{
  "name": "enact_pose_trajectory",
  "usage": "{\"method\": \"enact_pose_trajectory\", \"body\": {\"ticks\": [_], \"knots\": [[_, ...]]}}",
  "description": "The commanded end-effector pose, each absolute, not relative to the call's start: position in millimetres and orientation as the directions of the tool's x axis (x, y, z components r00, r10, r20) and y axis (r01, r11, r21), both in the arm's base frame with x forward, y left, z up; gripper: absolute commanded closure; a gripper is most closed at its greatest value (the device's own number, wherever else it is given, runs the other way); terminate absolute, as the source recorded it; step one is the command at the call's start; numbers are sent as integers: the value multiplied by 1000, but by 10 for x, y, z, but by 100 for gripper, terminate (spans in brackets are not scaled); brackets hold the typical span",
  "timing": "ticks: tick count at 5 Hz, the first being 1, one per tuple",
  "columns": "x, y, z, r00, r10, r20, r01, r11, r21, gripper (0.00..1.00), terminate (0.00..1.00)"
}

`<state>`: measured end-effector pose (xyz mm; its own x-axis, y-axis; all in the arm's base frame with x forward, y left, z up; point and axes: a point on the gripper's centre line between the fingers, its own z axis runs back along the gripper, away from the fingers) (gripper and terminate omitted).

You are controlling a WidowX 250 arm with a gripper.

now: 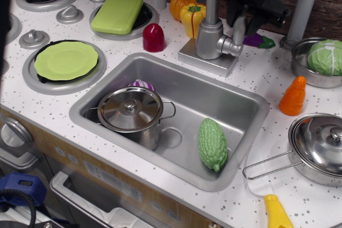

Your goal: Turn lever vertical to front

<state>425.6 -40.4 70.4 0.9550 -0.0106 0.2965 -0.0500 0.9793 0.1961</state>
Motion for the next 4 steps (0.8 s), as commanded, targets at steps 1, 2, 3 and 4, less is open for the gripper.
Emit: {"method": "enact_pose_trajectory", "body": {"ticks": [1, 2, 3, 4], "knots": [[4045, -526, 824, 936, 32, 352, -96, 982, 165, 100, 0], [3976, -490, 713, 935, 44, 352, -98, 986, 137, 100, 0], [3954, -456, 607, 935, 50, 352, -96, 988, 117, 100, 0], [3956, -442, 539, 936, 53, 348, -95, 990, 105, 100, 0]]}}
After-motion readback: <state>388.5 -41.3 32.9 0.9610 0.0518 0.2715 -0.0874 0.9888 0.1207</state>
